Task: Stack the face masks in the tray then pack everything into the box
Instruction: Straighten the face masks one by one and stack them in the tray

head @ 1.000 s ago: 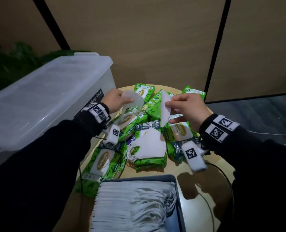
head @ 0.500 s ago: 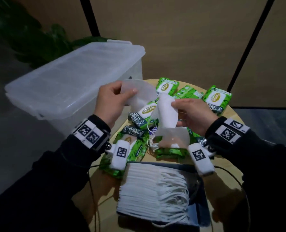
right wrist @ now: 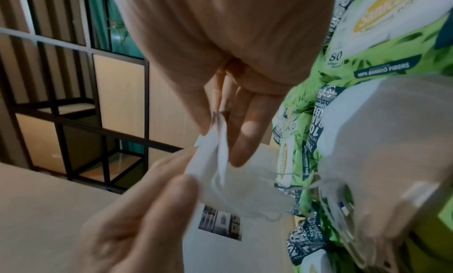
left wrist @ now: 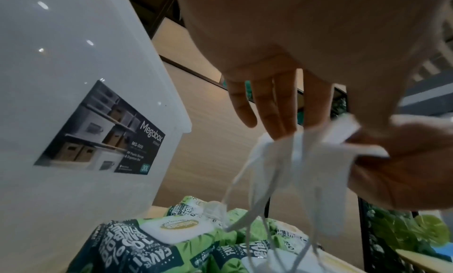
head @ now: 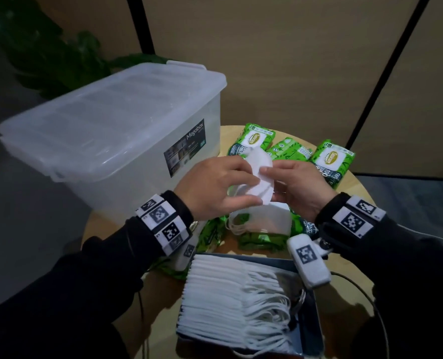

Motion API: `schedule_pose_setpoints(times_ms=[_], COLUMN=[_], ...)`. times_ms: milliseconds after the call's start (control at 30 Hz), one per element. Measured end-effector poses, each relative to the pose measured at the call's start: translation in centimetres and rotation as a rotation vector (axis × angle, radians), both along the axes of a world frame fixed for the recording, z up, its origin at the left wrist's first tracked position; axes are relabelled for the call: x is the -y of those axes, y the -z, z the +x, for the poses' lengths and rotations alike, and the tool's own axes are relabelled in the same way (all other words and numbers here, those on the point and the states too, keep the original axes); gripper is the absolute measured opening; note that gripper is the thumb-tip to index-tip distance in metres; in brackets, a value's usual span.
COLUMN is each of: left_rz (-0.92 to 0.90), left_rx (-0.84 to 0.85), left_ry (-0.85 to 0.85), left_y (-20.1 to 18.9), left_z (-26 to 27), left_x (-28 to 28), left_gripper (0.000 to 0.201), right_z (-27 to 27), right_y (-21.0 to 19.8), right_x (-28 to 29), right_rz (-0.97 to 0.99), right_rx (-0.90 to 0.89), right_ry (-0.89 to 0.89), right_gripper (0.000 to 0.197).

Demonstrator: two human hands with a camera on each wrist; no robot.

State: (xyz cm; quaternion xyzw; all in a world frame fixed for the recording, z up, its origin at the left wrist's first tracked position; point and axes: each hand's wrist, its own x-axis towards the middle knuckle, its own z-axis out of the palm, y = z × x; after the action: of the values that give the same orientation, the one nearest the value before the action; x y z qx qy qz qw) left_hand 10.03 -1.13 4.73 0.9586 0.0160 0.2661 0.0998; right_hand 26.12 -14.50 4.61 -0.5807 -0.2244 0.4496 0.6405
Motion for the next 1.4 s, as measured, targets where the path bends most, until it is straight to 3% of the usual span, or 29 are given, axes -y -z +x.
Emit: schedule_pose_setpoints(times_ms=[67,167,267,333,433,600,967,1133,1400], left_rz=[-0.209,-0.526,-0.942,-1.094,-1.140,-1.199,-1.331,-1.337,-1.352], left_rx=[0.039,0.194,0.176,0.128,0.117,0.154,0.170,0.160,0.130], left_ry=[-0.001,-0.159,-0.187,-0.162,-0.166,-0.168,-0.189,-0.194,-0.216], left_y=[-0.4,-0.5,-0.3,-0.3,-0.2,-0.4,-0.3,-0.3,0.0], left_z=[-0.2,0.2,0.7,0.8,0.9,0.8,0.8,1.0,1.0], left_x=[0.2,-0.4,-1.0,-0.6,0.1,0.2,-0.1,-0.2,-0.3], left_gripper=[0.033,0.019,0.032,0.020,0.006,0.006,0.035,0.025,0.027], right_z=[0.0,0.1,-0.1,-0.2,-0.2,-0.4,-0.8,-0.4,0.0], right_y=[0.0,-0.2,-0.3,-0.2,-0.3,-0.2,0.0,0.1,0.0], right_x=[0.1,0.4,0.4,0.3,0.3,0.4,0.4,0.5,0.5], right_rz=[-0.003,0.022,0.049,0.063,0.075,0.055,0.055,0.033,0.014], right_rx=[0.069,0.191,0.263,0.286,0.296,0.308,0.360,0.308,0.245], right_ry=[-0.009,-0.066,-0.068,-0.055,-0.043,0.002,0.013,0.037,0.059], right_gripper=[0.008,0.013,0.020,0.026,0.027,0.019,0.012,0.011,0.011])
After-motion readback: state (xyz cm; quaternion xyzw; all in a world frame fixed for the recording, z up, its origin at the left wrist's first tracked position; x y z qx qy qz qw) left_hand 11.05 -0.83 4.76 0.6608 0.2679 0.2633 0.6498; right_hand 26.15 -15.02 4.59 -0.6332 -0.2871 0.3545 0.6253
